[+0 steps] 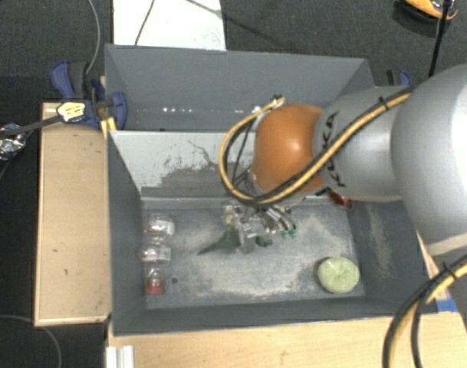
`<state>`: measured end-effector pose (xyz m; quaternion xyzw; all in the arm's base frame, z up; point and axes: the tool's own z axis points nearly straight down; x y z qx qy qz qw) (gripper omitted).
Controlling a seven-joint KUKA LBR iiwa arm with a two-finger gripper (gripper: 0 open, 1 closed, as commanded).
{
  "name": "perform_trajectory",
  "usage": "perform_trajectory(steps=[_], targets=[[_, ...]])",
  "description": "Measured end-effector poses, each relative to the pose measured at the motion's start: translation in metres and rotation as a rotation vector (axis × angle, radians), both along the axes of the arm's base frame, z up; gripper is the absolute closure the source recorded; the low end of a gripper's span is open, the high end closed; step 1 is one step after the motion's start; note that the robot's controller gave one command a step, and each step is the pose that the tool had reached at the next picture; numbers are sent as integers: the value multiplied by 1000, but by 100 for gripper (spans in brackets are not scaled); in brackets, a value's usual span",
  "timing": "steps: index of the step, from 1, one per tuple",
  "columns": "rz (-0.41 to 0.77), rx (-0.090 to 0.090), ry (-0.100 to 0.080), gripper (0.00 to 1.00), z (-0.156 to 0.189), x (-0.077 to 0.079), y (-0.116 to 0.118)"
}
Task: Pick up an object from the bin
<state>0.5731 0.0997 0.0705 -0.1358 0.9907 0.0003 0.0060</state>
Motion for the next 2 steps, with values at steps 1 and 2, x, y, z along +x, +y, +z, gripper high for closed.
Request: perform_trajectory(steps=[1,2], targets=[[0,0,0,100,0,0,0],[71,-2,3,100,15,-4,8]])
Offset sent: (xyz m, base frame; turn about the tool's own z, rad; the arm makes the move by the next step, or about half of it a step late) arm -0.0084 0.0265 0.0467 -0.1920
